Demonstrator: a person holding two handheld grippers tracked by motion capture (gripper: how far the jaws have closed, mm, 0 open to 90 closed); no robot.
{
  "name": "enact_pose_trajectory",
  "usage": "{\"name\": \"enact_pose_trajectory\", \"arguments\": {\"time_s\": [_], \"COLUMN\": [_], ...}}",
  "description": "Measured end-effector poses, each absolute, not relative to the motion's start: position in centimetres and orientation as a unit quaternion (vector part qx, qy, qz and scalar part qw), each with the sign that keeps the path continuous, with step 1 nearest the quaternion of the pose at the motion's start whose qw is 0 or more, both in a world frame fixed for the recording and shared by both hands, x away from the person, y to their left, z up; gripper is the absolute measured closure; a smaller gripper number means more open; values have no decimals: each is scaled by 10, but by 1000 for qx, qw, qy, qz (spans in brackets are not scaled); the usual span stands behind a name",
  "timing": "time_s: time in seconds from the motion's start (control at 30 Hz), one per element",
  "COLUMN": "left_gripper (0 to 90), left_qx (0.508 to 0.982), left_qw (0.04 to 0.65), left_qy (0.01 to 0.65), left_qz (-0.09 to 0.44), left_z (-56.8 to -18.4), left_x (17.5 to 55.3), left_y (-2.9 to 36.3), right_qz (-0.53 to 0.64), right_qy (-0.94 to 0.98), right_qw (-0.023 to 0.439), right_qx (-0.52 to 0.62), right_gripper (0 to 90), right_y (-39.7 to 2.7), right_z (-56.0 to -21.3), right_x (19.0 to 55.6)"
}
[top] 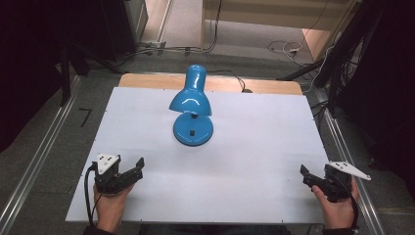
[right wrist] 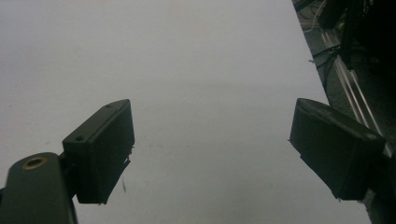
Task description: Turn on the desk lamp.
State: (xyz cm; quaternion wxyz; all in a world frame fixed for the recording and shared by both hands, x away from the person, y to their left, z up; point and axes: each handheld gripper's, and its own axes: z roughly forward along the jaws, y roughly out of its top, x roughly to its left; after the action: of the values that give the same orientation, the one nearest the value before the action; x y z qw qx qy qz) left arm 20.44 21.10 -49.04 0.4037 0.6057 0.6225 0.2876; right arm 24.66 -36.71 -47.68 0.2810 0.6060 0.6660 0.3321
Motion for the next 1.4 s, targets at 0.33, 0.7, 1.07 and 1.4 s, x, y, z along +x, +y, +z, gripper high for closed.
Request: {"name": "enact_pose_trajectory", "arguments": {"time_s": [0.33,0.7,1.07,1.4], "left_gripper": [199,198,199,199], "left_qx": [613,614,620,621], "left_qw": [402,405,412,416], "left_qy": [617,613,603,600], "left_qz": [287,289,285,285], "left_z": [-492,-490,-488,-487], "left_x": [213,218,226,231], "left_y": [202,196,186,179], "right_qz": [332,332,326,324], "right_qy": [661,659,662,662], "right_qw": [264,264,263,262], "right_qx": [619,621,622,623], "right_gripper": [126,117,107,106], "right_y": [-375,-377,-377,-377], "right_z": [-481,-481,-483,-483], "right_x": [253,252,254,254]}}
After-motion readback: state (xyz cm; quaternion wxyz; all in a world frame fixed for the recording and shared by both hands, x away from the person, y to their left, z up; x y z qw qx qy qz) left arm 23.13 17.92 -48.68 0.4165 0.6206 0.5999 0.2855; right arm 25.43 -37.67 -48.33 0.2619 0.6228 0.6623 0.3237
